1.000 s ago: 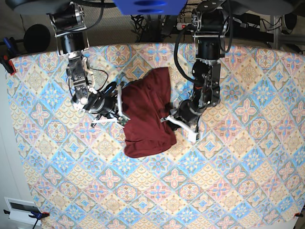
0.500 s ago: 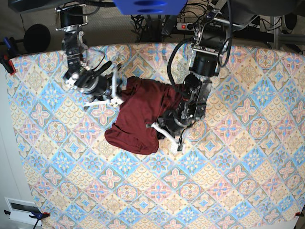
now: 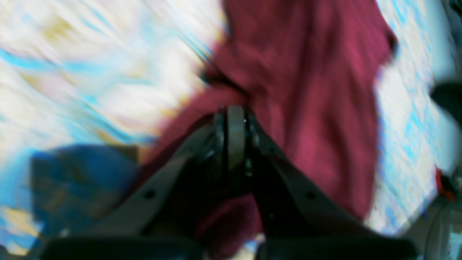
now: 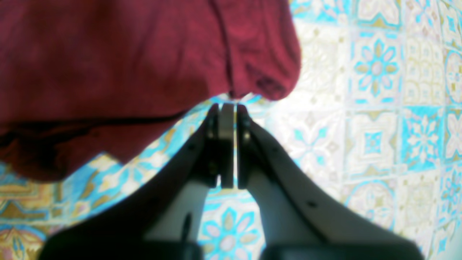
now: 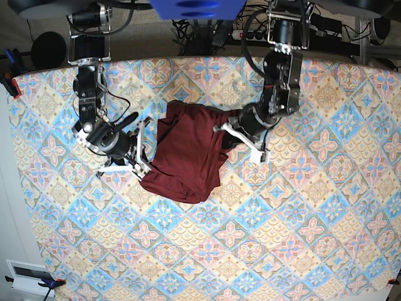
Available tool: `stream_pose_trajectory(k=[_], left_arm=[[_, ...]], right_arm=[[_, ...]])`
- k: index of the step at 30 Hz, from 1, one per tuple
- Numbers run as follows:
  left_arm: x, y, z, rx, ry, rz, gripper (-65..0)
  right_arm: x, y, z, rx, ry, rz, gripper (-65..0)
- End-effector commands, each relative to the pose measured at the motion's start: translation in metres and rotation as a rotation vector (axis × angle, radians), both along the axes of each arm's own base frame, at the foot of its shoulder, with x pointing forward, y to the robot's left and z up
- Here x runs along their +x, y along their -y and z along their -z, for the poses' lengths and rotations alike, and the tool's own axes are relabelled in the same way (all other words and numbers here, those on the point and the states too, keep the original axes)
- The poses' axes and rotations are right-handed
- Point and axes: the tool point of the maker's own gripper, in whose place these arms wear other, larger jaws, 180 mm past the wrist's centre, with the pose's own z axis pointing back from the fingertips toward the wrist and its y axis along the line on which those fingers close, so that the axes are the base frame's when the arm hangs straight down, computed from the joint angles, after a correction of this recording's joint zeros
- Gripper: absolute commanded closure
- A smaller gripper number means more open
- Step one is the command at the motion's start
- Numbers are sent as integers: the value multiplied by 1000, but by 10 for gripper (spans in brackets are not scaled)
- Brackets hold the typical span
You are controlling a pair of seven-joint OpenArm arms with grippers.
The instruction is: Layout the t-shirt on the table in an organized manner, then fold the t-shirt properly
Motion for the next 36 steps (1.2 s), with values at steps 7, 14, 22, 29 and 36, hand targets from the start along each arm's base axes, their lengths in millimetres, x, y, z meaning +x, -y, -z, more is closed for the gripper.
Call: stream_pose_trajectory(k=[7,14,22,29,36], left_arm=[[-9,27,-36,-21,115,84,-3],[-8,34,-22,54,103,130,-5],[-10,13,36,285,10,169,-5],[-4,-7,39,290,-3,111,-5],[-5,-5,39,283,-6,111,-5]], right_arm=[[17,2,-6,20,18,7,-124],[11,6,27,47,-71,25,-158],[33,5,11,64,-21,24,-158],[32,2,13,71,-27,21,-160],[28,-24,15,81,-22,-58,-161]])
